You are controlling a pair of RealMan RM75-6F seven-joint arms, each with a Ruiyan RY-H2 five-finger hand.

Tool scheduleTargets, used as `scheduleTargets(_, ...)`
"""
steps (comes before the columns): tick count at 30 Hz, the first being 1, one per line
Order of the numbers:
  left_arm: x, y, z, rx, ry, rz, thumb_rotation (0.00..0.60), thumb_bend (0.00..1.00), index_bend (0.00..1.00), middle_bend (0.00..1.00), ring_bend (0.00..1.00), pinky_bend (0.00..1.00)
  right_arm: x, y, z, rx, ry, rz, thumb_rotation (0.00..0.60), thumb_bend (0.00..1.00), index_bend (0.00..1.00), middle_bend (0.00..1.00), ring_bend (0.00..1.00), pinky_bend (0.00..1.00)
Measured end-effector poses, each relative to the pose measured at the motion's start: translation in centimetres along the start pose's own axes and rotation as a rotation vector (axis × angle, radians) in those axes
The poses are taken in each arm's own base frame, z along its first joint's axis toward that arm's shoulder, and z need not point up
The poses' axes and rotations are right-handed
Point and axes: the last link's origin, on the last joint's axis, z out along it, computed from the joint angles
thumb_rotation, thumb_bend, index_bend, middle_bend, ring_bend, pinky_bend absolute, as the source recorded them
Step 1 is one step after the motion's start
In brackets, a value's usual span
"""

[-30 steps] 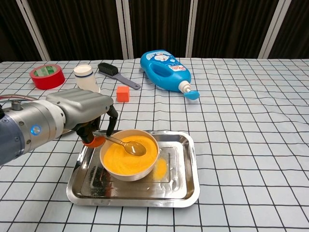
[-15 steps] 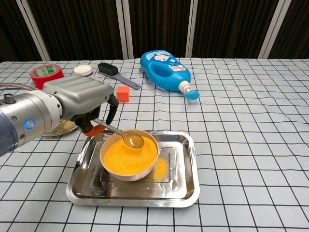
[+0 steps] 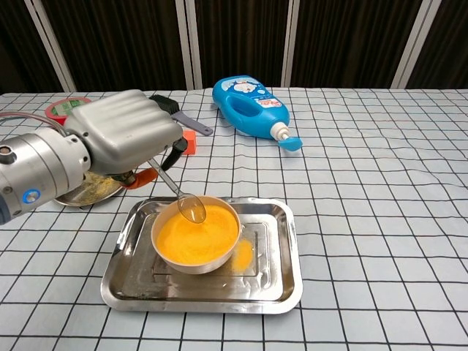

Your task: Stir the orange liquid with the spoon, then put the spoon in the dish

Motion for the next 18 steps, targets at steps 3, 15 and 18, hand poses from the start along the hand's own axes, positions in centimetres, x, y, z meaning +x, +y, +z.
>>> scheduleTargets(3,-0.4,0.0,0.1,-0.030,0.028,0.091,0.600,0.73,0.79,1.00,1.00,1.00,0.0,0.0,0.0,0.000,0.000,0.001,0.600,0.31,0.00,0.00,0.00,0.00)
scheduleTargets(15,-0.6,0.3,1.0,-0.071,0.058,0.227,0.600,0.73,0.80,1.00,1.00,1.00,0.0,0.0,0.0,-0.001,-0.002,0.007,0.600,0.31,0.00,0.00,0.00,0.00)
scheduleTargets(18,-0.6,0.3,1.1,-0.081,0.060,0.243,0.600,0.73,0.80,1.00,1.00,1.00,0.0,0.0,0.0,-0.001,-0.003,0.008,0.600,0.31,0.00,0.00,0.00,0.00)
